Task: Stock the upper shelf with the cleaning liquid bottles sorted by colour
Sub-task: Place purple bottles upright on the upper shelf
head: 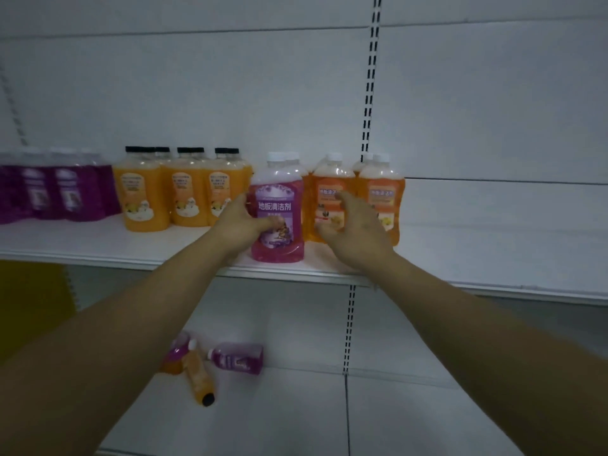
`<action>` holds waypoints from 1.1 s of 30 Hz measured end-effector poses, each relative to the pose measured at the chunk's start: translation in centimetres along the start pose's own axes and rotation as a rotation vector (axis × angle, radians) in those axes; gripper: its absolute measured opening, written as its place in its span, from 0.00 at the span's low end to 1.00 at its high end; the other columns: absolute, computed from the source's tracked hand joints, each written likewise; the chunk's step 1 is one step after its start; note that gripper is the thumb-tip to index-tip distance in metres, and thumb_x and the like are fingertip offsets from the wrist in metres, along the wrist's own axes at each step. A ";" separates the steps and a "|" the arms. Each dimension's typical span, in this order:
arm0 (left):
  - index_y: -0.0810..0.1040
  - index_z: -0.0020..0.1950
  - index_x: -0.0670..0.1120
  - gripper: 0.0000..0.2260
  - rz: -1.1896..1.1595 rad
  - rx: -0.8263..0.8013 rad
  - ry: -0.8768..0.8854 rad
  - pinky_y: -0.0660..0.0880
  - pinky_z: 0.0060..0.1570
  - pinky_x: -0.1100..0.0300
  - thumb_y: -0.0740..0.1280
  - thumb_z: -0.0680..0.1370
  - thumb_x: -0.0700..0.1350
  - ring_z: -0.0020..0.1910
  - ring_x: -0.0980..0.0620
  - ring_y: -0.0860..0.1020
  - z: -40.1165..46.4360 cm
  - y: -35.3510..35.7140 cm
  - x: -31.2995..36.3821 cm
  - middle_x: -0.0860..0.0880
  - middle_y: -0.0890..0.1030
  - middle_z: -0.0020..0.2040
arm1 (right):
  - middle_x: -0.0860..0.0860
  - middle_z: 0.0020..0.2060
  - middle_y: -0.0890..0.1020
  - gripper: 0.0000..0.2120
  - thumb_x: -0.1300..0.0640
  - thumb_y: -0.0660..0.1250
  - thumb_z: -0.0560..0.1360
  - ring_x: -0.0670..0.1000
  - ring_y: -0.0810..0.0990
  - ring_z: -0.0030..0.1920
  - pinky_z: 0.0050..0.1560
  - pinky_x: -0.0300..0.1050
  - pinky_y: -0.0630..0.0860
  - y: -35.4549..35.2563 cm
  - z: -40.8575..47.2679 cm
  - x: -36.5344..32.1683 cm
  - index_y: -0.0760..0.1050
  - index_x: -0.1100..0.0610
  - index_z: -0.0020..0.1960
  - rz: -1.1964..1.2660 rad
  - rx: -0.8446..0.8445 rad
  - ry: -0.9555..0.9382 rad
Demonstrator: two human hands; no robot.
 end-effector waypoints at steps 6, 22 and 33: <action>0.71 0.62 0.45 0.23 -0.017 0.051 0.023 0.78 0.46 0.57 0.74 0.71 0.39 0.48 0.54 0.80 -1.1 -7.0 -1.1 0.50 0.80 0.52 | 0.51 0.67 0.73 0.33 0.39 0.67 0.73 0.54 0.74 0.65 0.58 0.46 0.72 6.5 -0.7 -6.9 0.62 0.51 0.73 -0.001 -0.421 0.003; 0.68 0.65 0.43 0.24 0.187 0.140 0.007 0.76 0.40 0.64 0.73 0.72 0.41 0.45 0.57 0.79 -0.7 -36.4 -6.3 0.49 0.79 0.53 | 0.54 0.71 0.69 0.36 0.31 0.59 0.74 0.57 0.69 0.68 0.67 0.56 0.67 26.8 2.3 -26.0 0.64 0.52 0.74 -0.252 -0.577 -0.019; 0.56 0.75 0.54 0.37 0.240 0.244 0.080 0.77 0.50 0.54 0.72 0.72 0.38 0.53 0.54 0.77 3.9 -49.4 -10.4 0.52 0.74 0.59 | 0.53 0.78 0.53 0.43 0.23 0.43 0.70 0.62 0.53 0.76 0.71 0.68 0.51 38.1 8.1 -32.4 0.51 0.47 0.78 -0.446 -0.760 -0.062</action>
Point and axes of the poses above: each hand's wrist, its own z-axis towards the middle knuckle, its own y-axis out of the palm, x = y × z, the point moved 1 cm from there along z, towards the middle knuckle
